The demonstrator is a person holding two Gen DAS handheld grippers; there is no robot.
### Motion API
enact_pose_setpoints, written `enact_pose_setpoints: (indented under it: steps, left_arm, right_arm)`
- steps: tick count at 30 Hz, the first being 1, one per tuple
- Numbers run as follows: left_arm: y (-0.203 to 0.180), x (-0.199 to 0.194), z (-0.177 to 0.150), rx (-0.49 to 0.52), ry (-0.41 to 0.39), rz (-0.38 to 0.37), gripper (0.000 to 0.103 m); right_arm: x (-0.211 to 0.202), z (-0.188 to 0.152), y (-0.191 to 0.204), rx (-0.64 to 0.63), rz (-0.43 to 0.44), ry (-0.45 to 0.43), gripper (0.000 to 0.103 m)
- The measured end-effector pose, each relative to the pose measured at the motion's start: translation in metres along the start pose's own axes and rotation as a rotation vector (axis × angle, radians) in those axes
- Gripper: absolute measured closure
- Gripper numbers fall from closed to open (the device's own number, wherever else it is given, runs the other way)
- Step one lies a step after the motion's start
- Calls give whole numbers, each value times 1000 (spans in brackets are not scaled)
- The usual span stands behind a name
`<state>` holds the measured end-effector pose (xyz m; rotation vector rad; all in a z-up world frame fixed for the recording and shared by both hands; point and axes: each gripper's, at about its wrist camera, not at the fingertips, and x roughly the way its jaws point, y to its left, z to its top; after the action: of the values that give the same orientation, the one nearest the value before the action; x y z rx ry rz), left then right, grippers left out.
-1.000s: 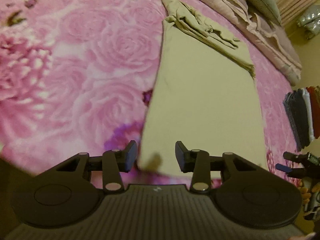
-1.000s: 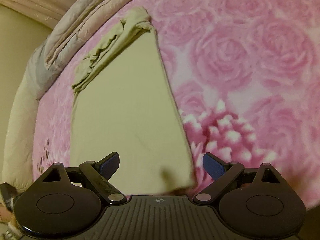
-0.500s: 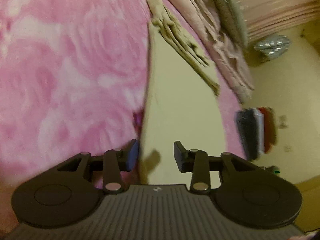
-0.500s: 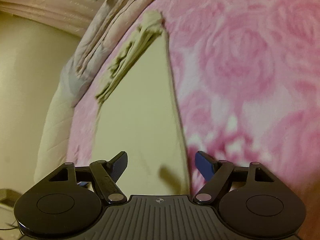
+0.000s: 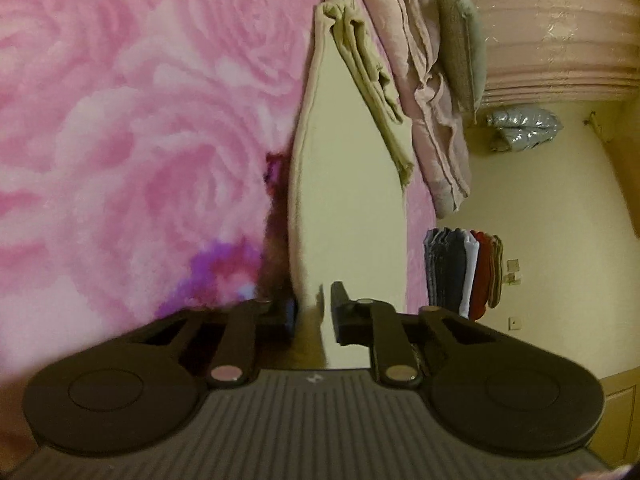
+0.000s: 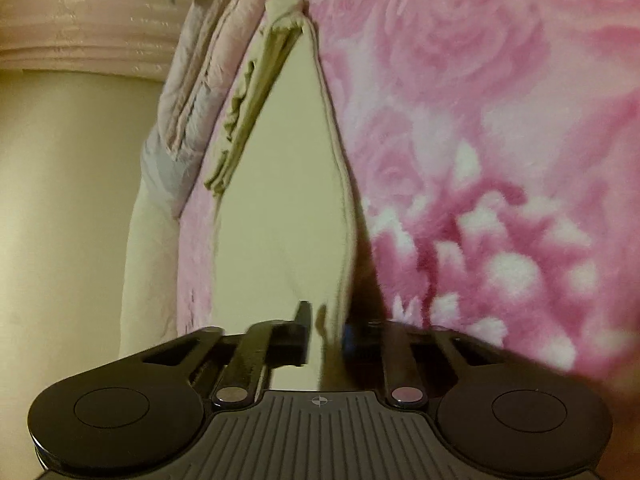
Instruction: Fold clothes
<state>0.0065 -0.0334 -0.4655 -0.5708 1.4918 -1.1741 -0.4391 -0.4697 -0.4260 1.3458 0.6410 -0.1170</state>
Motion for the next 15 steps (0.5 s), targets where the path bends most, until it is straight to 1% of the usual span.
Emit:
enact_pose_setpoints:
  steps: [1, 2, 3, 6, 9, 12, 15]
  left_arm:
    - [0, -1, -2, 10, 2, 5, 94]
    - [0, -2, -5, 20, 4, 10, 98]
    - [1, -4, -7, 32, -2, 17, 99]
    - [-7, -8, -12, 84, -43, 48, 101]
    - [-21, -17, -17, 150, -77, 72, 101]
    - [-33, -36, -22, 181, -126, 51, 101]
    - [-36, -58, -32, 192, -163, 36, 101]
  right_arm:
    - [-1, -1, 0, -6, 4, 5, 87]
    - [-2, -3, 0, -12, 0, 7, 96]
    - [-2, -6, -1, -21, -13, 2, 100]
    - [-5, -15, 1, -41, -35, -44, 101]
    - [-12, -25, 13, -69, -57, -86, 101]
    - [-26, -39, 25, -84, -30, -120, 101]
    - [-38, -66, 30, -80, -12, -127, 101]
